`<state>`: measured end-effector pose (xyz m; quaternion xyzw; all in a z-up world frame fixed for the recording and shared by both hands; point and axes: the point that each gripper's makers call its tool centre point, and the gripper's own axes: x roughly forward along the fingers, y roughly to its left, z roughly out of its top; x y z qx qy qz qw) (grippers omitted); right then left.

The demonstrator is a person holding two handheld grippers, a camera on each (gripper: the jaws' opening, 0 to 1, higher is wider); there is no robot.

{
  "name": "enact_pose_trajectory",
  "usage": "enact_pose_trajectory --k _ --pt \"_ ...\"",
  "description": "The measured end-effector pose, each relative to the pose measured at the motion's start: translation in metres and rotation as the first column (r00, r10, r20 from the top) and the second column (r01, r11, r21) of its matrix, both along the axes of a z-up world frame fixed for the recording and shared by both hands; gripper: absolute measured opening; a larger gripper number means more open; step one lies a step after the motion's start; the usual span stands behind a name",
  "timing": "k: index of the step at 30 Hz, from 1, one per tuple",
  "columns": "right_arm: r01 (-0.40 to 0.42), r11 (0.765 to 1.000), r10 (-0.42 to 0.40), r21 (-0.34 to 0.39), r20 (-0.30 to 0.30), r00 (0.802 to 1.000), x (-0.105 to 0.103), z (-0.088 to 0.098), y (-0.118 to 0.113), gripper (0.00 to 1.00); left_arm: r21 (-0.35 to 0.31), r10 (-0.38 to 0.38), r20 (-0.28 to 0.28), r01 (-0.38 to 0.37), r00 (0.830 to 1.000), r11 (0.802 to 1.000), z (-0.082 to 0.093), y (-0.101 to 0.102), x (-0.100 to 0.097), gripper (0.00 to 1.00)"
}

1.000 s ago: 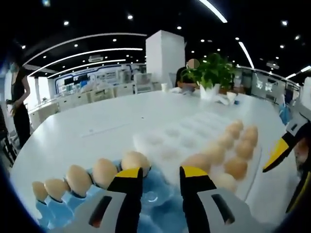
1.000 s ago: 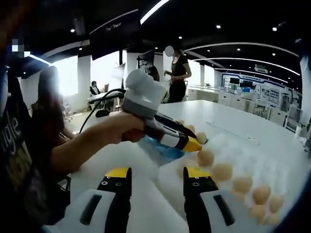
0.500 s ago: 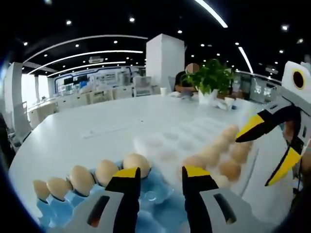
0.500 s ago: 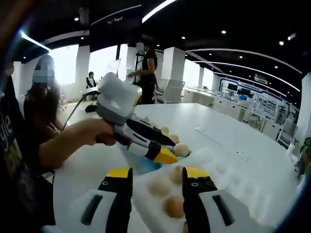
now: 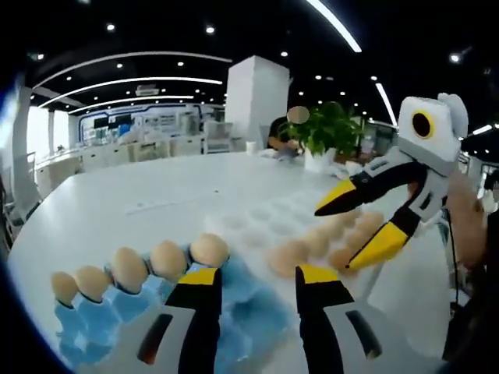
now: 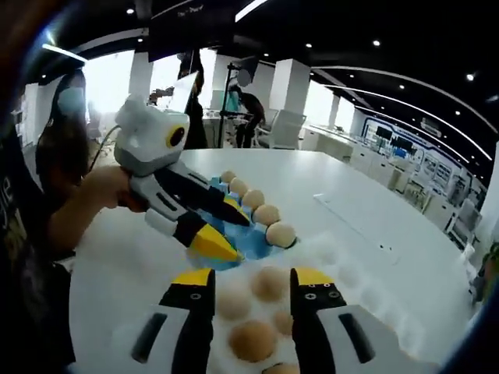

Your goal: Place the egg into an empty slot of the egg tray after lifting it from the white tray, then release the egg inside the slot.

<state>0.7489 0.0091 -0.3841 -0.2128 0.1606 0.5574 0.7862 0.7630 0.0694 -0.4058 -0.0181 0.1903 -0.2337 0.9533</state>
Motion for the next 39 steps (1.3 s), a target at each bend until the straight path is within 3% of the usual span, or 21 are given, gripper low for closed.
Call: enact_pose_trajectory --k 5,11,14,20,24,26,28,39 --pt "-0.007 0.999 0.007 -0.041 -0.005 1.000 0.013 -0.007 0.002 0.40 -0.010 0.002 -0.007 -0.002 1.000 1.000 -0.003 0.006 -0.013 0.39" --pt "-0.013 0.995 0.011 -0.103 -0.021 1.000 0.026 -0.025 0.004 0.39 -0.029 -0.036 0.000 0.036 0.999 0.999 0.001 -0.003 -0.037 0.39" --pt "-0.024 0.996 0.020 -0.083 -0.048 0.999 0.031 -0.025 0.008 0.38 -0.013 -0.034 0.003 0.034 0.999 0.999 0.000 0.000 -0.039 0.39" --pt "-0.055 0.991 0.046 -0.119 -0.078 0.996 0.034 -0.028 0.012 0.38 -0.010 -0.028 -0.004 0.028 1.000 1.000 -0.002 0.005 -0.044 0.39" --pt "-0.086 0.979 0.069 -0.185 -0.094 0.993 0.036 -0.035 0.007 0.36 -0.007 -0.029 -0.001 0.029 1.000 1.000 -0.003 0.007 -0.049 0.39" --pt "-0.112 0.956 0.094 -0.270 -0.079 0.992 0.040 -0.045 -0.001 0.36 -0.005 -0.025 -0.008 0.025 1.000 1.000 -0.004 0.009 -0.050 0.39" --pt "-0.128 0.949 0.107 -0.288 -0.088 0.990 0.041 -0.052 -0.001 0.35 0.000 -0.020 -0.008 0.020 1.000 1.000 -0.005 0.010 -0.051 0.40" --pt "-0.187 0.950 0.157 -0.249 -0.135 0.978 0.028 -0.053 0.000 0.29 -0.009 -0.040 -0.002 0.040 0.999 0.999 -0.002 0.000 -0.052 0.40"
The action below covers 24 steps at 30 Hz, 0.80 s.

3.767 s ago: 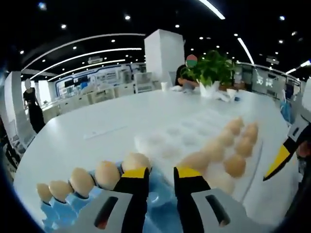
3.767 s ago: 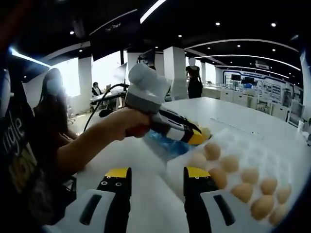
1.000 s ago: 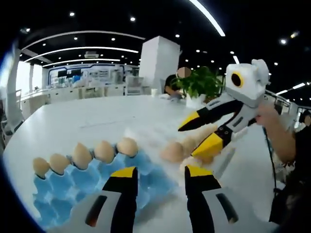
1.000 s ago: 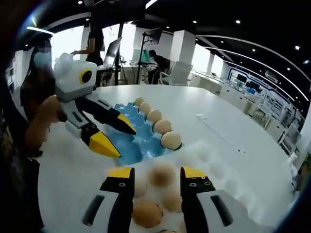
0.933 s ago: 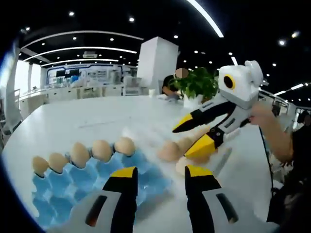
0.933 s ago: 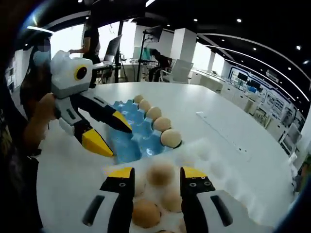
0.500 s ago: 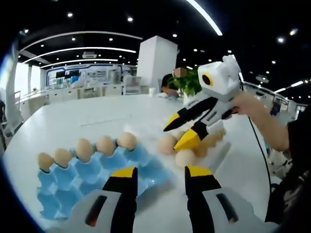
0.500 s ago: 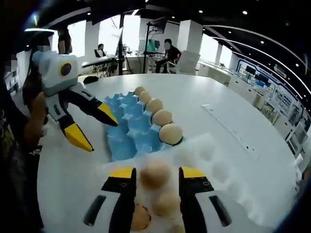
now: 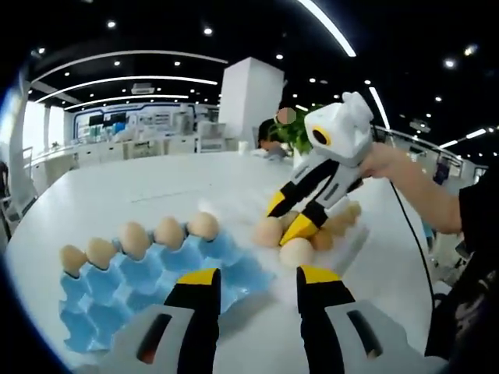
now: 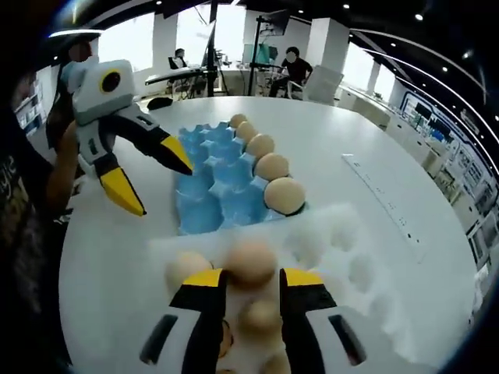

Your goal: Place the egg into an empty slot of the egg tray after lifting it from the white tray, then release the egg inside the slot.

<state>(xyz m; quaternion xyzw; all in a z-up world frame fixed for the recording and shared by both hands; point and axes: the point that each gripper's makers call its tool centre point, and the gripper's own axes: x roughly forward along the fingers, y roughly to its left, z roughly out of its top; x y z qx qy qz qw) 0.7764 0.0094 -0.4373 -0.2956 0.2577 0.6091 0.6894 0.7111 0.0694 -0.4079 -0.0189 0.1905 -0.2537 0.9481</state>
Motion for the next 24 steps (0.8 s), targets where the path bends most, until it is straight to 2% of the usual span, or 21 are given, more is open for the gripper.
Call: enact_pose_trajectory --k 3,10,14,20,24 --pt "-0.007 0.999 0.008 0.032 -0.036 0.999 -0.001 0.000 -0.002 0.29 0.002 -0.005 -0.001 0.005 1.000 1.000 0.000 -0.005 -0.001 0.40" --pt "-0.021 0.995 0.024 0.093 -0.037 0.999 -0.001 0.002 0.004 0.28 0.010 0.000 -0.006 0.000 1.000 1.000 -0.001 -0.005 -0.003 0.40" --pt "-0.002 0.994 0.008 0.111 -0.052 0.999 -0.001 0.004 0.005 0.27 0.009 0.002 -0.008 -0.002 1.000 1.000 0.000 -0.008 -0.005 0.40" --pt "0.052 0.987 -0.033 0.153 -0.123 0.992 0.003 0.008 0.005 0.26 0.006 0.011 -0.010 -0.011 1.000 1.000 -0.001 -0.002 -0.006 0.40" --pt "0.062 0.986 -0.042 0.155 -0.126 0.991 0.007 0.010 0.004 0.26 -0.002 0.016 -0.010 -0.016 1.000 1.000 -0.001 0.003 -0.006 0.40"
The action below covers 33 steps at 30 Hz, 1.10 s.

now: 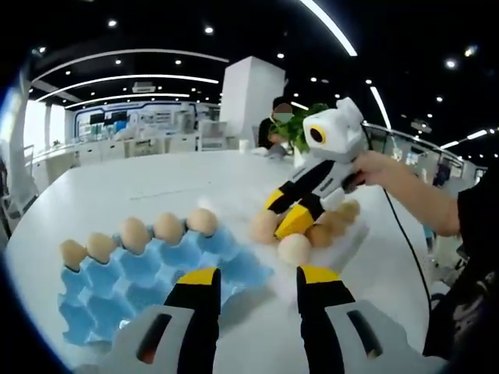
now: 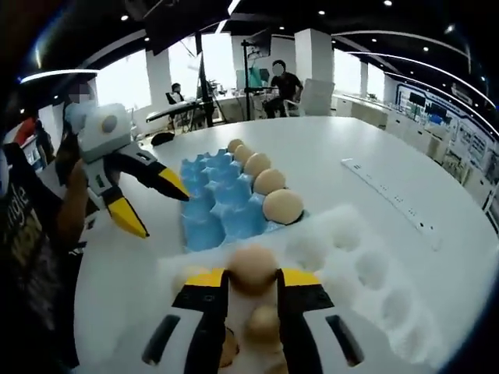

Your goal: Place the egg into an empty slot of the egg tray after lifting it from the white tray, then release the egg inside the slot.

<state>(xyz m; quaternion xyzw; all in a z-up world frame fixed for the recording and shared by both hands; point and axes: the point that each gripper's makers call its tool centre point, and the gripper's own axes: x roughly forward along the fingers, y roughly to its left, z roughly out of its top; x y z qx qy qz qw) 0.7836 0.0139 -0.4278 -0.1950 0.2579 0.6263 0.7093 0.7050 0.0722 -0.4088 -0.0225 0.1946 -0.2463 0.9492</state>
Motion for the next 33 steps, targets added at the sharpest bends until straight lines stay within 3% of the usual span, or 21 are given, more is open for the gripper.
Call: enact_pose_trajectory --k 13,33 --pt "0.020 1.000 -0.020 0.020 0.014 1.000 -0.001 0.017 0.001 0.26 -0.012 0.007 0.007 -0.007 1.000 1.000 -0.002 0.008 0.001 0.40" --pt "0.029 0.999 -0.030 0.043 0.037 0.999 -0.007 0.038 0.024 0.26 0.012 0.030 0.037 -0.030 0.999 0.999 -0.006 0.021 0.002 0.40"
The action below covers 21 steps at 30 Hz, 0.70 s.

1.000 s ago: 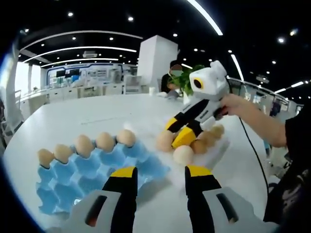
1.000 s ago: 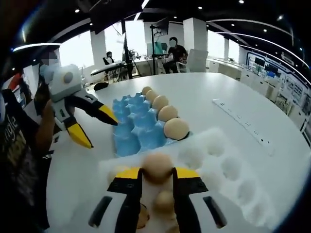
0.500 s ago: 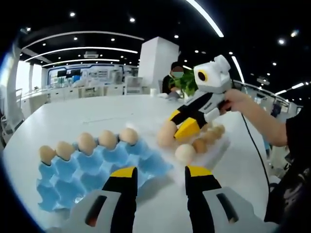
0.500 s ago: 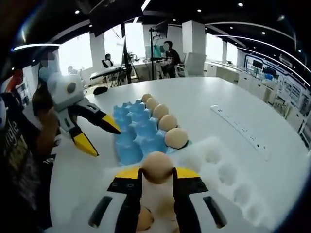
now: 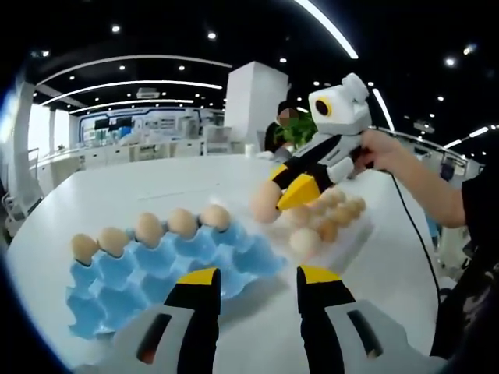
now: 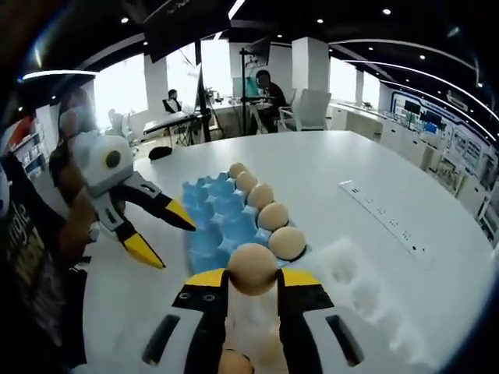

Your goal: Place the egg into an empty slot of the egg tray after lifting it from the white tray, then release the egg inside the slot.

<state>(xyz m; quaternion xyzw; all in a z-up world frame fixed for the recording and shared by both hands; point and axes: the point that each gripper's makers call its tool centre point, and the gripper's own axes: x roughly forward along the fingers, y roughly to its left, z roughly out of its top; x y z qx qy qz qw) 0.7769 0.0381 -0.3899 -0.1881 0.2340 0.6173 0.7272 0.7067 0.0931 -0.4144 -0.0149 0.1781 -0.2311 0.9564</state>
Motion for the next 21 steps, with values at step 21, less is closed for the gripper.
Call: enact_pose_trajectory --k 21 --pt "-0.040 0.999 0.040 0.014 0.001 0.999 -0.008 0.005 0.039 0.26 0.010 0.033 0.038 -0.034 0.999 0.999 0.002 0.014 -0.011 0.39"
